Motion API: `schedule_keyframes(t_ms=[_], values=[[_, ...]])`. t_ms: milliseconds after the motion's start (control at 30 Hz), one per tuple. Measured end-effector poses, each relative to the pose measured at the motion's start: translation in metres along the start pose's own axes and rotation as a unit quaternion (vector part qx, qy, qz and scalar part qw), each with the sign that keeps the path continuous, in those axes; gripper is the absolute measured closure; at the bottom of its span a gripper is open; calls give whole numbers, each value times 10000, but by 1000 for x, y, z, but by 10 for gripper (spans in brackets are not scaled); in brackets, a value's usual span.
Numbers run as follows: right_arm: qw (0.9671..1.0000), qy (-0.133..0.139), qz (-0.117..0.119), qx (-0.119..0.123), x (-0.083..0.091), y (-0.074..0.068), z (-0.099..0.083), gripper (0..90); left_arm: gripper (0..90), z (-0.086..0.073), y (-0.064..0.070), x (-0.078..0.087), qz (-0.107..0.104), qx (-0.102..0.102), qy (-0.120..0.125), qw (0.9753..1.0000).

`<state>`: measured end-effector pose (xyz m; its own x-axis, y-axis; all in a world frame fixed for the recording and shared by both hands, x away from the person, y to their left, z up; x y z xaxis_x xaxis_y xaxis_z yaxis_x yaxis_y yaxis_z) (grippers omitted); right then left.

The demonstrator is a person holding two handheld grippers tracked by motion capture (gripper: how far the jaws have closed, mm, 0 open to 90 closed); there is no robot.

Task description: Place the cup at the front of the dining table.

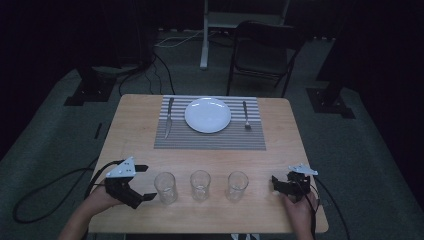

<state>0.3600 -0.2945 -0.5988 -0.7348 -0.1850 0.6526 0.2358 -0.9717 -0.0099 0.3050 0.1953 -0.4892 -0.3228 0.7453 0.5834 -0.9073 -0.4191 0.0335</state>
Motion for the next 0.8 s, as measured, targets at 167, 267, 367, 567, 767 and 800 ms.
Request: schedule_keyframes(t_ms=[167, 267, 367, 567, 767, 800], values=[[10000, 1, 1, 1, 0, 0, 0, 122, 13, 18, 3, -10, -178, -78, 27, 9998], [10000, -1, 0, -4, 0, 0, 0, 122, 13, 27, 6, -19, -204, -179, -90, 9996], [10000, 0, 1, -5, 0, 0, 0, 122, 13, 34, 6, -29, -213, -214, -193, 9994], [10000, -1, 1, -3, 0, 0, 0, 122, 13, 45, 10, -47, -259, -288, -412, 9984], [10000, -1, 1, -3, 0, 0, 0, 122, 13, 54, 16, -61, -365, -394, -593, 9968], [10000, -2, 0, -3, 0, 0, 0, 122, 13, 55, 17, -64, -391, -414, -642, 9963]])
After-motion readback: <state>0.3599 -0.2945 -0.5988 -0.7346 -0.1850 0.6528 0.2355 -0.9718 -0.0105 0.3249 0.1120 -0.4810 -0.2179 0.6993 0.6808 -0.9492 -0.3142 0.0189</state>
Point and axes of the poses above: each handheld gripper's, and its own axes: x roughly backward along the jaws, z roughly out of its top, y roughly to its right, the point moved 7 cm from there along -x, roughly forward along the jaws, and after that the axes turned 3 degrees about y, right-handed, at the moved point
